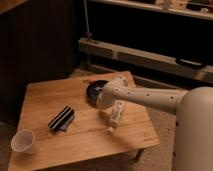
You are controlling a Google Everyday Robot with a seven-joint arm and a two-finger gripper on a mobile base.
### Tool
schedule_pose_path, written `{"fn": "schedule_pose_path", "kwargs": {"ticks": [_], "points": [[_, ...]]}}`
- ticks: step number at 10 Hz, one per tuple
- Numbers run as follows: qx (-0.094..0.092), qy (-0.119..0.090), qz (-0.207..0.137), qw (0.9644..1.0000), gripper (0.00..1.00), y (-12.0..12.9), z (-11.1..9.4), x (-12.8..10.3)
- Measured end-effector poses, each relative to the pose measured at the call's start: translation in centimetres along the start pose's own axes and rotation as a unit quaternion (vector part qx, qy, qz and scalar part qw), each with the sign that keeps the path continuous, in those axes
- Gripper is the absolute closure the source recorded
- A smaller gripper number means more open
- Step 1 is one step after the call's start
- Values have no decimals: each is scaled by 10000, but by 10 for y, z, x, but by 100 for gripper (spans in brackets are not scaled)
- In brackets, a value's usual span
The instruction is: Push the ceramic bowl across the table
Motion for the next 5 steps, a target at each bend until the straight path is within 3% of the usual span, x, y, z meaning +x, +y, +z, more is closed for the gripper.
{"fn": "schedule_pose_path", "kwargs": {"ticks": [5], "points": [[-98,161,268,9995,100,7,0,13]]}}
